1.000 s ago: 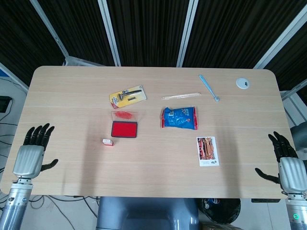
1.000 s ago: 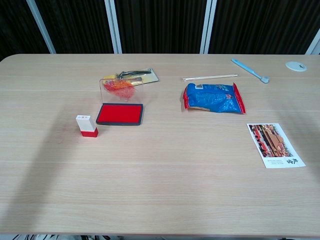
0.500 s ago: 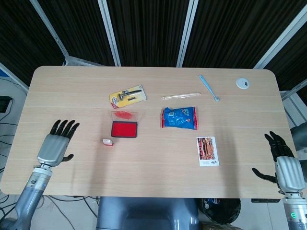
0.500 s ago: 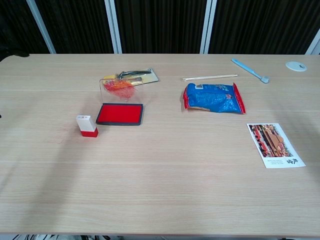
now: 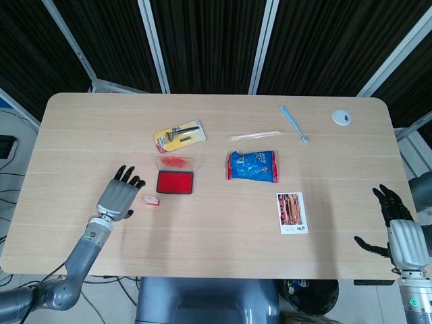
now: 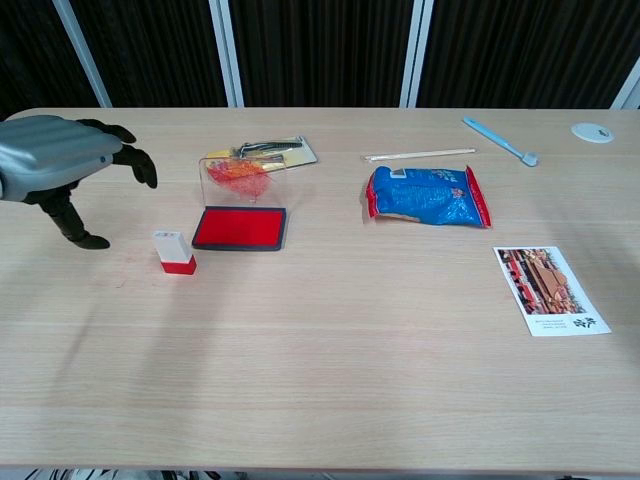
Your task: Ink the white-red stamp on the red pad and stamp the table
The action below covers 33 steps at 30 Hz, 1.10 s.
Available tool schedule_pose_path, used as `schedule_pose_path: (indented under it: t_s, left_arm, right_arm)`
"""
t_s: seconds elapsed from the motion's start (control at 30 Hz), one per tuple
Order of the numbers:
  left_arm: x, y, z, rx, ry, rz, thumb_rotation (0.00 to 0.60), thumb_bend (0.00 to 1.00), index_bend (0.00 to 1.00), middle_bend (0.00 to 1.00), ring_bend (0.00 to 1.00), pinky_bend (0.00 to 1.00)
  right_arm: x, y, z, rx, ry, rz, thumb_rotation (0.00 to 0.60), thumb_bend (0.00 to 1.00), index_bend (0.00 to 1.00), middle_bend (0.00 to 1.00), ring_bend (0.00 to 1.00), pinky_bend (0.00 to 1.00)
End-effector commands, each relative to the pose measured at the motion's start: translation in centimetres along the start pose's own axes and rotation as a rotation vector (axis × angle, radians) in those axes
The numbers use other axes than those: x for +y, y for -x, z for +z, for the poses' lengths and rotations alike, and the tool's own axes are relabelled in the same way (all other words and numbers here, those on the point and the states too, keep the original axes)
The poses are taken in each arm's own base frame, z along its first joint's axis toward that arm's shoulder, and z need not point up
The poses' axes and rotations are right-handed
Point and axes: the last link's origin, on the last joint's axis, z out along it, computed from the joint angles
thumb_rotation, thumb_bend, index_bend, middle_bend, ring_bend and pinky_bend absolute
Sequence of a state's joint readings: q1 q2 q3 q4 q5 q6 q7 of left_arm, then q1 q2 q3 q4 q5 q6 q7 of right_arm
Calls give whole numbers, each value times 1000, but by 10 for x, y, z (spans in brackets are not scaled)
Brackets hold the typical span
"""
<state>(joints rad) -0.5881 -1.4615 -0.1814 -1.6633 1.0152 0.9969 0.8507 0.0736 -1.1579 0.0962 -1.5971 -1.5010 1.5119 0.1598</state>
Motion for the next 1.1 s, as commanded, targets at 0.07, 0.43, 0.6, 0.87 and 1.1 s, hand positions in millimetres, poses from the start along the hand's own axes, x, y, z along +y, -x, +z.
schedule_pose_path:
  t_s: [0.07,0.43,0.6,0.87,1.1]
  left_arm:
    - [11,4,10,-15,3,19,600,152,300,265,35,73]
    - [23,13,27,-40,-13,30,600,200,335,310,50,73]
    - [27,16,33,-44,-15,35,600,203,351,331,56,73]
    - [35,22,40,-51,-15,31,600,230,383,375,73,73]
    - [35,26,43,-51,-28,39,600,266,422,420,89,74]
  right_arm:
    - [0,0,0,0,0,6,600,38,0,0,0,185]
    - [-1,-1,1,-3,-4,24,600,46,0,0,0,185]
    - [-1,-1,1,-4,-7,28,600,47,0,0,0,185]
    - [-1,-1,1,-3,-8,33,600,54,0,0,0,185]
    - [-2,-1,1,-4,-10,38,600,65,0,0,0,185]
